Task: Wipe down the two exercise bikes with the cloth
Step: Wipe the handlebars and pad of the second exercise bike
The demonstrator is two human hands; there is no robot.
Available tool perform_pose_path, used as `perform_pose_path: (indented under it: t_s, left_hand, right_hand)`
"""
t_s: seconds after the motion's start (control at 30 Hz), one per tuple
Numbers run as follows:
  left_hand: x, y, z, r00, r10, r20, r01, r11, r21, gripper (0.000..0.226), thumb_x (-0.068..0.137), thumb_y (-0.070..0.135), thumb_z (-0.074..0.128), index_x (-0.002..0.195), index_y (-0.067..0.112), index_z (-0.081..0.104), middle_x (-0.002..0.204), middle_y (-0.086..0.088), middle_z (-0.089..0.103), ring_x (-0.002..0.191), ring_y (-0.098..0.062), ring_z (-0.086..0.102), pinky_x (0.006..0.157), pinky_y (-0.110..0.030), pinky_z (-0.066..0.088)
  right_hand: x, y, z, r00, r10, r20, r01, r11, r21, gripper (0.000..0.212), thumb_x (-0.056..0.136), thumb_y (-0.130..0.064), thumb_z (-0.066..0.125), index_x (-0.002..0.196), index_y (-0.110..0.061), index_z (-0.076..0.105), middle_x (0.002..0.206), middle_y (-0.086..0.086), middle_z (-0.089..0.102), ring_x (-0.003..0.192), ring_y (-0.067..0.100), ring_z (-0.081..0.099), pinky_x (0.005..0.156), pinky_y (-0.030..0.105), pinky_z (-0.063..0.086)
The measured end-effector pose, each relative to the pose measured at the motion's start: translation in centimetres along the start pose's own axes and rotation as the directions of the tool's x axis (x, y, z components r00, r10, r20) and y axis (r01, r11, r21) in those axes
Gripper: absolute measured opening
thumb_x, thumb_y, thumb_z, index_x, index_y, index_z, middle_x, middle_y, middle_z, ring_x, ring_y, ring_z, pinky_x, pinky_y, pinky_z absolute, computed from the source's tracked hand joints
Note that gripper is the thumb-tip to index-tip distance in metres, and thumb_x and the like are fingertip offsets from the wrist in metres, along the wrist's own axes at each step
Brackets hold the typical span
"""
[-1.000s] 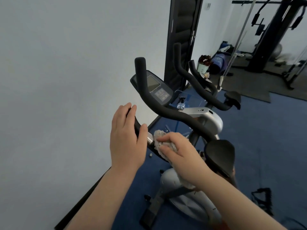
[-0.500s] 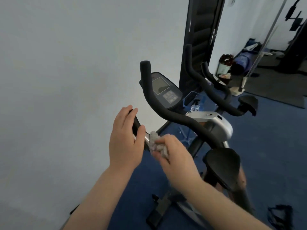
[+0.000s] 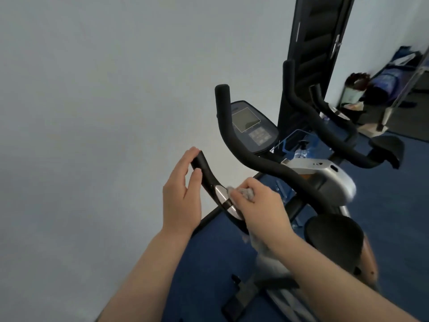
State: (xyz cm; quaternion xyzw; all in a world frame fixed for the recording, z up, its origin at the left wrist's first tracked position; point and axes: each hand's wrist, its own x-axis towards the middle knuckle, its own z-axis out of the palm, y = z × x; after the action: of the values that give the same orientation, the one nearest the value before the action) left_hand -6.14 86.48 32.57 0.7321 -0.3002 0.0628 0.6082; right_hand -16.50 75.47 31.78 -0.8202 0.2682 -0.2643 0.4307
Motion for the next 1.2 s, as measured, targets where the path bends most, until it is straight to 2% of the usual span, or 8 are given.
perform_pose_path:
  t_s: [0.07,0.2,0.37,0.57,0.7,0.87,1.1,1.2]
  left_hand:
    - [0.2,0.1,-0.5,1.0,-0.011,0.006,0.011,0.999,-0.043,0.036,0.094,0.019,0.044,0.126,0.027,0.059,0.13,0.018,0.058,0.123,0.004,0.048,0.102,-0.013,0.036]
    - [0.8,-0.2,-1.1,1.0,-0.007,0.025,0.01,0.992,-0.127,0.035,0.093,0.016,0.043,0.12,0.02,0.064,0.125,0.012,0.062,0.119,0.002,0.052,0.094,-0.009,0.039]
    - [1.7,-0.7,-2.4,0.994,0.02,0.112,-0.001,0.985,-0.171,0.035,0.093,0.02,0.041,0.117,0.017,0.066,0.121,0.012,0.065,0.118,0.001,0.054,0.096,-0.011,0.039]
    - [2.3,-1.6,-3.3,0.986,0.011,0.168,0.023,0.979,-0.201,0.034,0.093,0.025,0.042,0.118,0.022,0.064,0.119,0.014,0.065,0.118,-0.001,0.054,0.096,-0.014,0.04]
    - [2.0,-2.8,-3.3,0.991,-0.007,0.137,0.028,0.989,-0.148,0.033,0.092,0.029,0.043,0.12,0.027,0.059,0.121,0.018,0.058,0.119,-0.001,0.05,0.098,-0.017,0.04]
    - [1.3,-3.8,-3.1,0.987,-0.093,0.13,0.111,0.984,-0.14,0.039,0.09,0.036,0.041,0.127,0.029,0.052,0.123,0.022,0.052,0.117,0.005,0.047,0.098,-0.021,0.04]
    - [1.8,-2.6,-2.9,0.982,0.035,0.186,-0.007,0.989,-0.151,0.034,0.093,0.026,0.042,0.124,0.031,0.056,0.121,0.025,0.056,0.12,0.002,0.048,0.094,-0.007,0.035]
    - [2.3,-2.0,-2.7,0.984,0.052,0.172,-0.017,0.98,-0.199,0.033,0.093,0.023,0.042,0.121,0.024,0.06,0.12,0.019,0.061,0.118,0.001,0.052,0.095,-0.011,0.038]
  right_hand:
    - [1.5,-0.9,-0.2,0.998,-0.004,-0.057,0.005,1.0,0.014,0.027,0.088,-0.045,0.058,0.072,-0.023,0.051,0.064,-0.005,0.061,0.062,0.009,0.058,0.061,0.036,0.053]
    - [1.0,-3.6,3.4,0.95,-0.313,0.008,0.312,0.942,-0.12,0.019,0.085,-0.018,0.062,0.078,-0.031,0.051,0.085,-0.012,0.052,0.079,0.009,0.05,0.06,0.027,0.044]
    - [3.9,-2.2,2.0,0.982,0.183,-0.037,-0.162,0.936,0.311,0.017,0.079,-0.021,0.069,0.07,-0.019,0.054,0.071,0.001,0.063,0.071,0.019,0.061,0.069,0.037,0.052]
    - [2.1,-3.5,4.3,0.992,0.069,-0.106,-0.043,0.971,0.234,0.02,0.086,-0.022,0.067,0.071,-0.026,0.053,0.071,-0.011,0.062,0.061,-0.002,0.058,0.05,0.011,0.043]
    - [5.1,-5.1,1.7,0.972,-0.015,-0.235,0.067,0.974,0.215,0.01,0.085,-0.027,0.069,0.081,-0.027,0.06,0.08,-0.008,0.066,0.074,0.001,0.062,0.064,0.016,0.051]
    - [7.6,-9.0,2.5,0.93,-0.266,0.254,0.295,0.952,-0.086,0.005,0.082,-0.033,0.069,0.081,-0.028,0.068,0.081,-0.01,0.067,0.078,0.0,0.061,0.07,0.018,0.05]
    - [5.1,-3.8,1.2,0.994,0.024,0.109,-0.026,0.999,0.019,0.01,0.081,-0.027,0.071,0.074,-0.02,0.071,0.074,-0.001,0.071,0.076,0.011,0.066,0.076,0.031,0.054]
    - [4.6,-4.0,1.4,0.992,0.128,0.002,-0.124,0.958,0.257,0.009,0.08,-0.027,0.072,0.075,-0.02,0.071,0.072,-0.001,0.072,0.072,0.008,0.067,0.073,0.028,0.055]
